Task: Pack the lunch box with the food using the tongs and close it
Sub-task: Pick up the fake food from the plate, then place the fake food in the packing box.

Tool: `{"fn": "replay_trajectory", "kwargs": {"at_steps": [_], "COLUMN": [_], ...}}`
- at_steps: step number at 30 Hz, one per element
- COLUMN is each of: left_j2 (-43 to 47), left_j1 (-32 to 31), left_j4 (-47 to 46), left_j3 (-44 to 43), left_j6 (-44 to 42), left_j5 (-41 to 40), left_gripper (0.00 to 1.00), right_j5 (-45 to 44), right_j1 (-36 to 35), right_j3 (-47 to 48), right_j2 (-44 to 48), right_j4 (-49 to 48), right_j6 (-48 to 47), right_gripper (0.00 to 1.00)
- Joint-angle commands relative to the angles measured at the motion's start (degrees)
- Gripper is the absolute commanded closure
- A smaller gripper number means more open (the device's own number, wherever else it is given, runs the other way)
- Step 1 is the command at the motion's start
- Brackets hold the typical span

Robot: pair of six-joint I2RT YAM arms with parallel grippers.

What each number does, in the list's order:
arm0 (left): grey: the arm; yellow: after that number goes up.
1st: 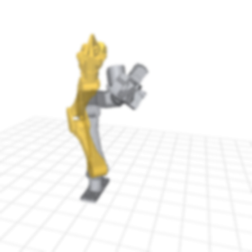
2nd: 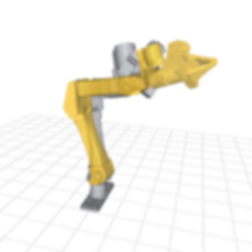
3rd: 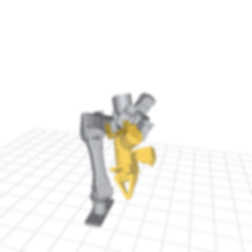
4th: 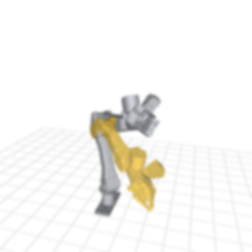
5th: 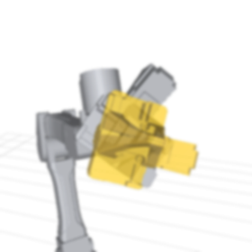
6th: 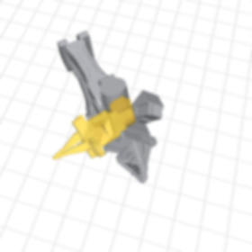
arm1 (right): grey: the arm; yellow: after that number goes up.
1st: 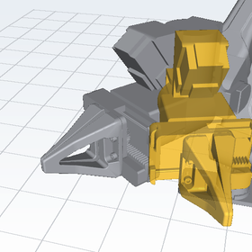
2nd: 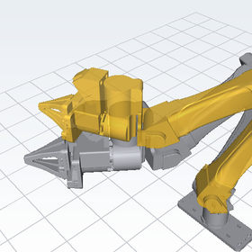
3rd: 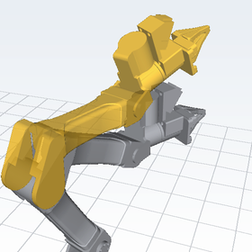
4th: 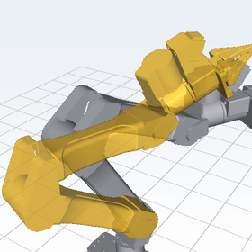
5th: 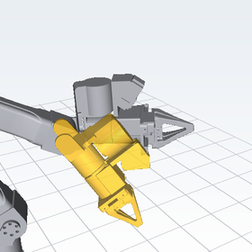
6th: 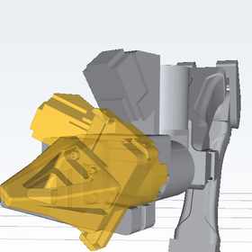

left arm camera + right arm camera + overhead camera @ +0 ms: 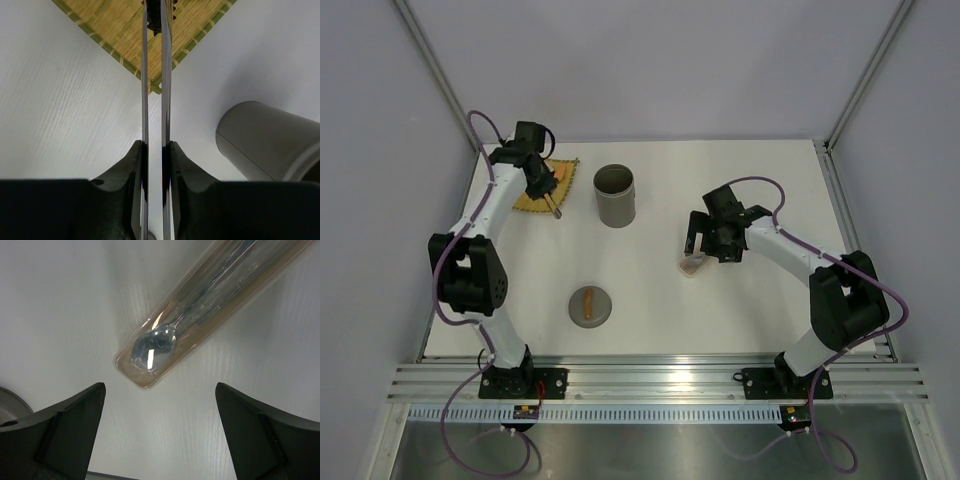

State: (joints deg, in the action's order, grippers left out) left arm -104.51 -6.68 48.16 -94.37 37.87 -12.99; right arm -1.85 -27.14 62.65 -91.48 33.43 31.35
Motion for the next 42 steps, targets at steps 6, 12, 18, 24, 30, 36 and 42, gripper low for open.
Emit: {"fn": "replay_trajectory", "kwargs": {"at_steps": [6, 12, 18, 24, 30, 36, 42], "left_j2": [8.09, 10.29, 14.76, 19.59, 21.89, 20.84, 18.21], "left_j1": [0.00, -0.09, -3.16, -6.59, -9.14, -10.28, -10.81], "left_j4": [-0.44, -1.05, -0.96, 1.23, 1.06, -0.25, -1.84], "left_j3": [-0.90, -2.04, -1.61, -0.29, 1.99, 3.13, 4.37], "left_j6": [-3.24, -6.22, -11.76, -16.32, -19.49, -18.62, -18.44], "left_j5": [-2.21, 2.08, 9.12, 12.55, 23.89, 27.05, 28.46], "left_gripper": [1.00, 1.00, 1.00, 1.00, 1.00, 1.00, 0.99], "right_j5": [0.09, -0.61, -0.97, -1.32, -1.49, -1.49, -1.58], "right_j1": [-0.64, -0.64, -0.64, -0.73, -0.64, -0.73, -0.73], "right_j3": [-0.16, -0.60, -0.52, 0.19, 0.72, 0.10, 0.01], "right_j2": [3.50, 3.86, 3.24, 2.27, 1.57, 2.18, 2.18], "right_j4": [-1.09, -0.74, -0.91, -0.65, -0.12, -0.47, 0.06], "right_j6": [0.64, 1.17, 2.04, 2.57, 2.75, 3.45, 3.45], "right_gripper": [0.01, 0.00, 0.01, 0.01, 0.01, 0.01, 0.01]}}
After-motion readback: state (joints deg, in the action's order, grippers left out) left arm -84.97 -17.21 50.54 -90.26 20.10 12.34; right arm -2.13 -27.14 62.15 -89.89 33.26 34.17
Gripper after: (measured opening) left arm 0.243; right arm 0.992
